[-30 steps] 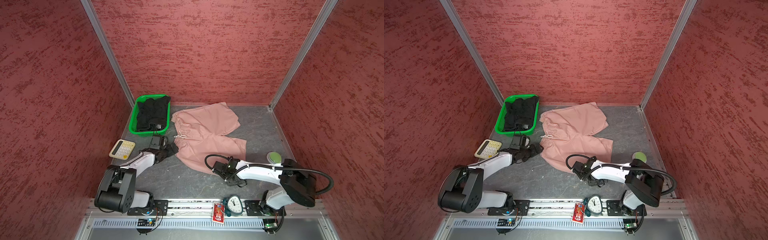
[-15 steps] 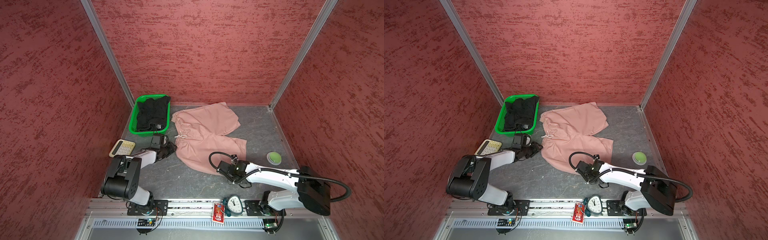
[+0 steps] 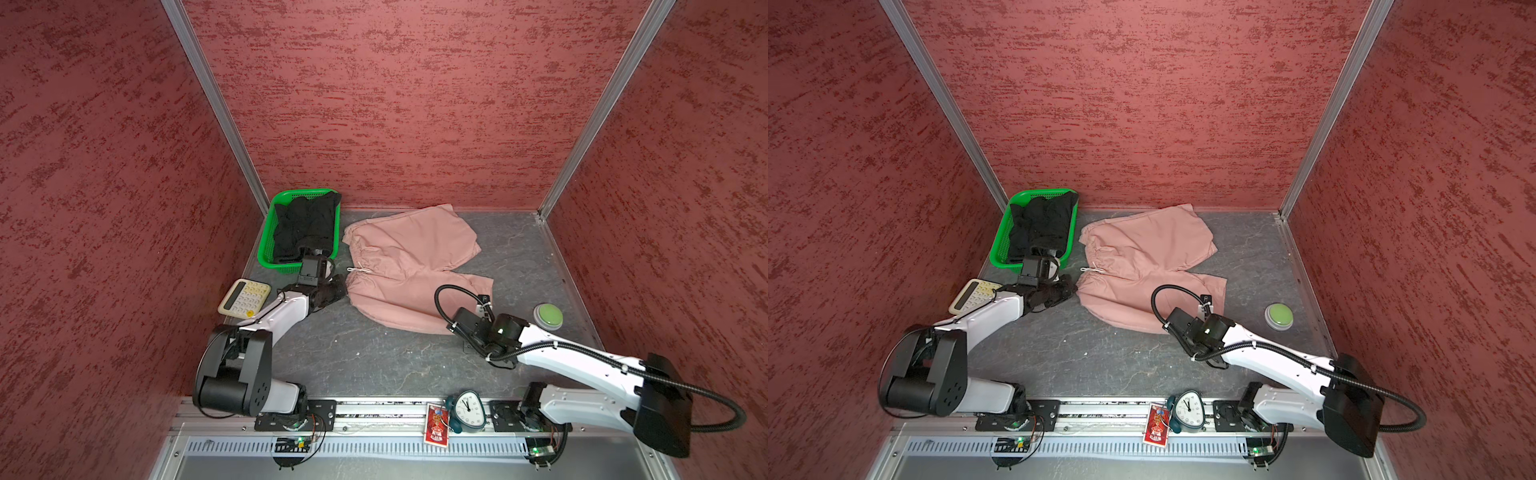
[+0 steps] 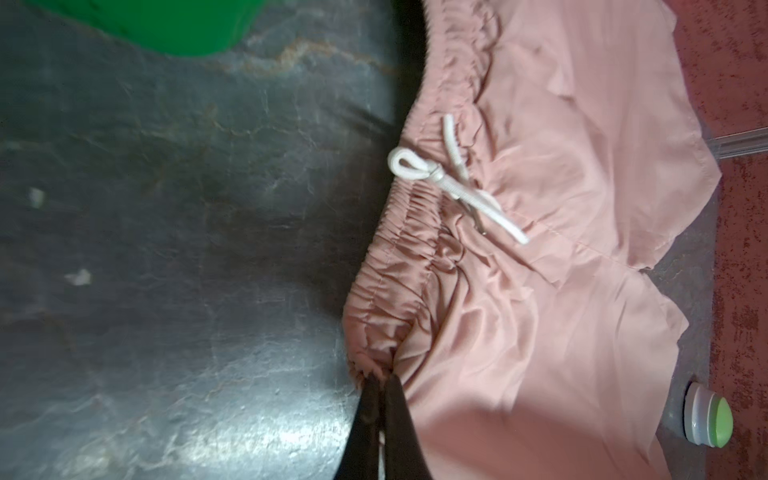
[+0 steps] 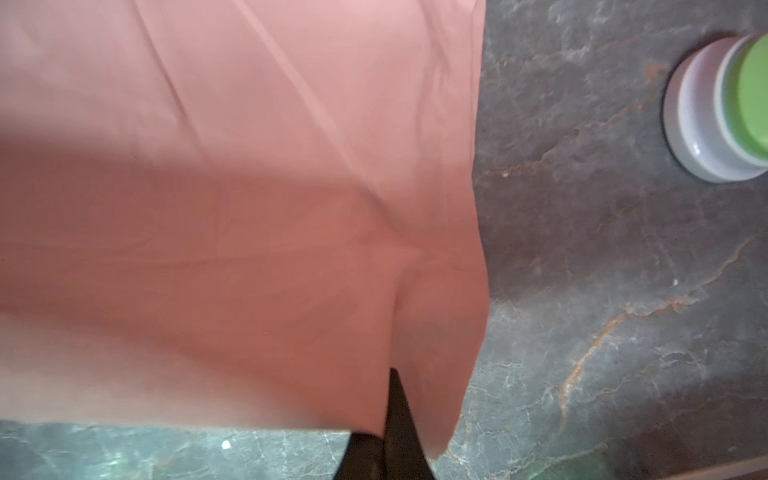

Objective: Fold and stack the shorts

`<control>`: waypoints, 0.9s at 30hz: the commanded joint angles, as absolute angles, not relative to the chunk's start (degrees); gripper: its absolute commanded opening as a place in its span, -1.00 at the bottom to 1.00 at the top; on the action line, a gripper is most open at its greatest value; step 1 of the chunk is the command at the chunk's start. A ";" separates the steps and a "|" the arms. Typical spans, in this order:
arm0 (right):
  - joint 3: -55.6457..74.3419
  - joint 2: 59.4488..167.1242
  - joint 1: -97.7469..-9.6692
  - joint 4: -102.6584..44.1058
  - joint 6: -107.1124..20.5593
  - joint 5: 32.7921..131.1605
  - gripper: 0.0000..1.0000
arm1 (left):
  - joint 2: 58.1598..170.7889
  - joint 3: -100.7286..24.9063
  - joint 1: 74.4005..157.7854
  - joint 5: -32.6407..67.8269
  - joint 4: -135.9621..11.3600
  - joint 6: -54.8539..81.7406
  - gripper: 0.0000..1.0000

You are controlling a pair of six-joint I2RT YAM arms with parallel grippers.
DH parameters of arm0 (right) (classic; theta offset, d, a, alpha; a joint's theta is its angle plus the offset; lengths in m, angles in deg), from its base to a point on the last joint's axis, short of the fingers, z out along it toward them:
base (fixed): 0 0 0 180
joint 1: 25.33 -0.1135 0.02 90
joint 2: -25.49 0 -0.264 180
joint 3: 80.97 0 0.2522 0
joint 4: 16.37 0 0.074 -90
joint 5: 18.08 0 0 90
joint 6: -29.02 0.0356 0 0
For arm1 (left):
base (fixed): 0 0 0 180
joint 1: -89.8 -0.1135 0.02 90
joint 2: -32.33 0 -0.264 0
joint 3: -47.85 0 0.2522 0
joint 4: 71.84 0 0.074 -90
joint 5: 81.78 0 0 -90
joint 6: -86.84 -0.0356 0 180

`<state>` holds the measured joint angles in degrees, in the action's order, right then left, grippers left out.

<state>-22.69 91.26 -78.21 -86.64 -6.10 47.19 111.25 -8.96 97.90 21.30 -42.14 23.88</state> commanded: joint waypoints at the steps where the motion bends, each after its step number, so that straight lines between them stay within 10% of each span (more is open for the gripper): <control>1: -18.70 90.12 -77.36 -91.19 -8.73 43.78 -1.00 | 108.20 -12.17 97.72 17.47 -30.47 19.66 -1.00; 20: -5.36 82.00 -77.27 -102.69 -15.64 38.02 -1.00 | 94.69 -23.16 103.23 15.28 -3.49 16.21 -1.00; 25: -8.13 83.78 -77.27 -98.60 -17.16 39.03 -1.00 | 92.98 -17.32 106.69 13.70 -8.23 17.47 -0.63; 27: -9.35 83.43 -76.96 -97.12 -16.96 39.16 -1.00 | 93.43 -14.27 106.94 14.53 -11.91 18.38 0.08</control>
<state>-8.09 84.07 -77.55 -98.92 -16.33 40.18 93.17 -17.39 106.40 15.21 -8.72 17.35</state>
